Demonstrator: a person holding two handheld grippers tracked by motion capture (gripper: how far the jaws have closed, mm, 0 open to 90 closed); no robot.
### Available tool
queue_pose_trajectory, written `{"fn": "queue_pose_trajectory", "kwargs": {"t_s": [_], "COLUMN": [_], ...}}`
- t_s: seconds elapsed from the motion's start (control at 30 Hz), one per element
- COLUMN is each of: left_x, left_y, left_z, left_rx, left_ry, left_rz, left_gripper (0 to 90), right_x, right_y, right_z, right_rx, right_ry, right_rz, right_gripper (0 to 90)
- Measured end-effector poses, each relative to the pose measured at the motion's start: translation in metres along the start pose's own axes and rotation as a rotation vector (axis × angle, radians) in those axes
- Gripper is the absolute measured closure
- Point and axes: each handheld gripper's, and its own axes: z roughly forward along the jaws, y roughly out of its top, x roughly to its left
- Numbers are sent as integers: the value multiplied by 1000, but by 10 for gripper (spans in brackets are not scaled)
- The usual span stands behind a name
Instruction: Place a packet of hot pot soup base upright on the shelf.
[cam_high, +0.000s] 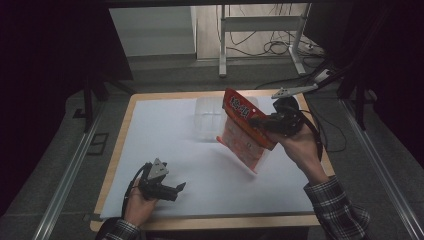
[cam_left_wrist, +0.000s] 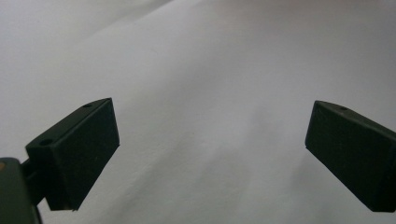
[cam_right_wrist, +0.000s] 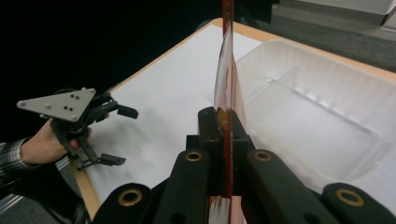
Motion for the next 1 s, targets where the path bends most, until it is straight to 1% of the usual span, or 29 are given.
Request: {"fn": "queue_pose_trajectory", "kwargs": {"t_s": [0.1,0.17,0.27,0.47,0.57,0.73,0.83,1.0], "left_x": [0,0,-1,0,0,1,1,1], "left_y": [0,0,0,0,0,0,0,0], "left_z": [0,0,1,0,0,-1,-1,-2], "left_rx": [-2,6,6,0,-1,-7,-8,-17], "left_ry": [1,-1,0,4,4,-1,-1,-15], "left_rz": [-3,5,6,-5,-8,-18,-19,-19], "left_gripper": [25,24,21,11,8,8,11,15], "right_x": [-4,-7,-10,-19,-24,-33,-39,-50], "right_y": [5,10,17,34,42,56,63,73], "right_z": [-5,-9,-12,-16,-16,-12,-8,-1], "right_rx": [-11,-17,-27,-42,-47,-42,-38,-37], "right_ry": [-3,-6,-8,-7,-6,-30,-44,-58], "right_rz": [0,0,0,3,-2,-14,-12,-7], "right_gripper": [893,893,893,893,893,893,893,893]}}
